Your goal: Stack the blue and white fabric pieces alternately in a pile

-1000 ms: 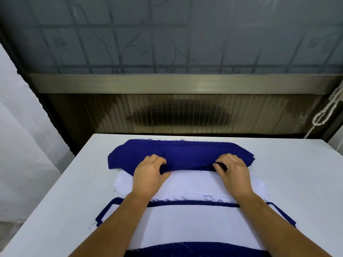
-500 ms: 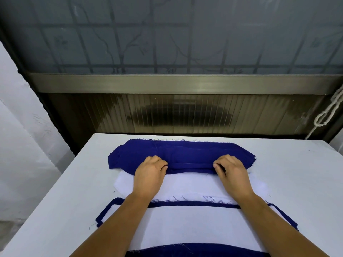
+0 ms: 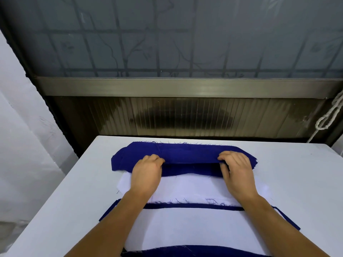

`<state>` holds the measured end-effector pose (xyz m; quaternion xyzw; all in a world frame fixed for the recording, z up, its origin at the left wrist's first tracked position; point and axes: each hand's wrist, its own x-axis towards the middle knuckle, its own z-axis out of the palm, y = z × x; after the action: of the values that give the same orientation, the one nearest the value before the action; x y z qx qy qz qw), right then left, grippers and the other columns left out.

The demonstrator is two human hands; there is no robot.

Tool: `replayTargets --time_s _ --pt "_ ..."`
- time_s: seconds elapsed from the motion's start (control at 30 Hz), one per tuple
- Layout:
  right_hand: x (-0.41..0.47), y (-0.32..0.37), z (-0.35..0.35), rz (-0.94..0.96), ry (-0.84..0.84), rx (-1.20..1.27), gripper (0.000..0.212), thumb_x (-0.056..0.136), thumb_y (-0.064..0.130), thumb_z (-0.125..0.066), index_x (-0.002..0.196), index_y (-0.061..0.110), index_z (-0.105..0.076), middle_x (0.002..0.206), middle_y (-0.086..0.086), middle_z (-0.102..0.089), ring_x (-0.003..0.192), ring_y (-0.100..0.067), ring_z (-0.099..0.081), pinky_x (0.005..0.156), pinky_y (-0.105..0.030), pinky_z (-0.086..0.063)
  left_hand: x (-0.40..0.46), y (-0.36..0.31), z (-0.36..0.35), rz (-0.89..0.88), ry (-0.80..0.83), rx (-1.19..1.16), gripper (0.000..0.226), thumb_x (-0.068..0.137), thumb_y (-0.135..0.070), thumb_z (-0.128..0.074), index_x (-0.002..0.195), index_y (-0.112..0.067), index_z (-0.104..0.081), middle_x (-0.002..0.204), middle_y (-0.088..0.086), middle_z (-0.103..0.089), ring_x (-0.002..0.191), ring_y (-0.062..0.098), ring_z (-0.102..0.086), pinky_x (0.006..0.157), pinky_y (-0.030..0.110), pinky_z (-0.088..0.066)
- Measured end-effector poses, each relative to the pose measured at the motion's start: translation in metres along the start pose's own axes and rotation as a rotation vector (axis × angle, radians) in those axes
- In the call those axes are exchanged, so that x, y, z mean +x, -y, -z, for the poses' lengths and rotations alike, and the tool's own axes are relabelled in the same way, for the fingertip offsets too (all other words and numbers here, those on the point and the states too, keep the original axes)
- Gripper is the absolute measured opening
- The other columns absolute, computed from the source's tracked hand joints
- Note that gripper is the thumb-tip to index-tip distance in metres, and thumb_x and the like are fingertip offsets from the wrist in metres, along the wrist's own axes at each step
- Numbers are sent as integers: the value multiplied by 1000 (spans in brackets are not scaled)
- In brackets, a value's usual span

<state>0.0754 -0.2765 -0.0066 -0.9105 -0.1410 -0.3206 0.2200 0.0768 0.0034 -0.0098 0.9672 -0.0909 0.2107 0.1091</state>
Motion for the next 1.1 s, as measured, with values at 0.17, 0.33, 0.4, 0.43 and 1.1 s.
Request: replayTargets --time_s 0.17,0.33,0.4,0.43,1.1 --pt "8 16 41 -25 -24 -10 17 87 -2 -62 97 11 -65 97 -2 -65 84 -24 -59 80 -33 -44 -4 26 53 31 -52 -29 31 84 -6 -68 114 -16 -71 107 -1 -65 97 20 -57 78 32 -51" --pt "-7 33 93 -121 194 176 14 93 14 -55 95 26 -62 95 21 -61 85 -5 -58 71 -15 -43 -28 37 103 -67 133 -237 25 90 -12 -66 109 -26 -73 97 -20 -61 91 4 -58 82 23 -51" --pt "-18 32 110 -154 336 283 14 92 21 -58 92 34 -63 95 24 -63 90 -1 -59 72 -11 -44 -39 43 117 -78 326 -356 23 92 -18 -65 104 -37 -71 94 -24 -62 91 1 -60 80 22 -50" --pt "-21 29 117 -188 423 322 15 91 23 -61 90 37 -65 95 23 -65 88 -2 -61 72 -12 -44 -43 46 122 -78 429 -392 22 92 -21 -65 101 -41 -70 95 -25 -62 91 0 -61 78 21 -50" --pt "-98 14 108 308 8 -169 34 93 22 -44 81 8 -73 90 -4 -70 90 -20 -55 80 -29 -41 -113 29 97 -169 4 -310 39 62 3 -63 91 -19 -77 105 -18 -66 102 -5 -53 93 1 -33"
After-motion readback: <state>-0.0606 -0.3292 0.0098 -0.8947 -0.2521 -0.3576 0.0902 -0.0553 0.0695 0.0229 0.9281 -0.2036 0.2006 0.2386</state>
